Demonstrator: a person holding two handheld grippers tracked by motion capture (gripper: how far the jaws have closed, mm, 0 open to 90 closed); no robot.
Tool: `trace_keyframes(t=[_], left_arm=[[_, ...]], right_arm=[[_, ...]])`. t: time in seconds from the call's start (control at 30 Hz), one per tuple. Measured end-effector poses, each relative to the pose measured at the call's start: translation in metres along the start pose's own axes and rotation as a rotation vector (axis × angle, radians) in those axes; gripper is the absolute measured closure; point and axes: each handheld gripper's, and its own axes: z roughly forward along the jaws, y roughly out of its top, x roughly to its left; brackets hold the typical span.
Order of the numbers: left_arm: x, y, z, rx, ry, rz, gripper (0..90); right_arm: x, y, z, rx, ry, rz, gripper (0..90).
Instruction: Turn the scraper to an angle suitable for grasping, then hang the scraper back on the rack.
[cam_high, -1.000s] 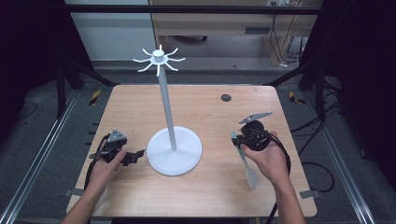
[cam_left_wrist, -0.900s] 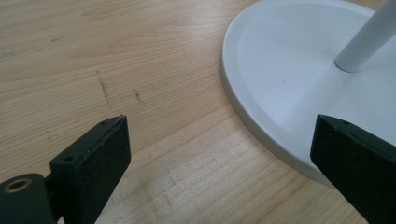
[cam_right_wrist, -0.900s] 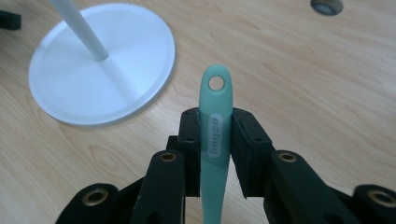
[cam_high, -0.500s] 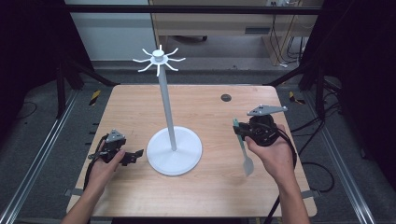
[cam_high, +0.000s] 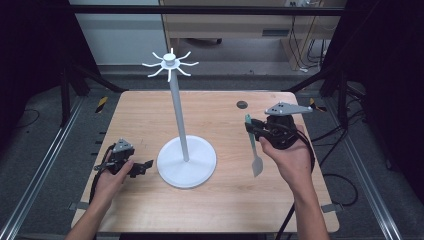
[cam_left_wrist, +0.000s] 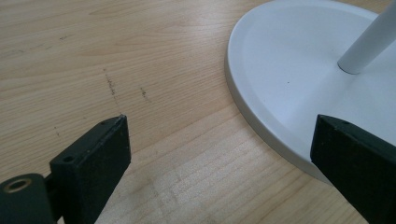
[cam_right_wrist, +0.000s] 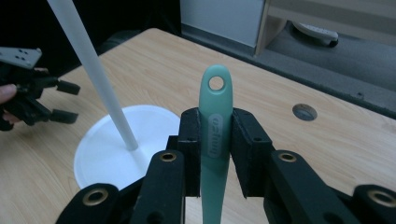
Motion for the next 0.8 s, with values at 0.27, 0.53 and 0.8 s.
trace_keyframes(t=[0.27,0.53,0.8], left_arm=[[0.0,0.0,0.0,0.0,0.0,0.001,4.7],[0.0,0.0,-0.001,0.0,0.001,0.001,4.7],[0.0,0.0,-0.001,-0.005,0.001,0.001,4.7]], right_arm=[[0.007,0.014,-0.002,-0.058,0.024,0.005,74.5],[0.014,0.026,-0.004,-0.09,0.039,-0.001,74.5],[0.025,0.039,-0.003,-0.128,0.048,-0.001,74.5]])
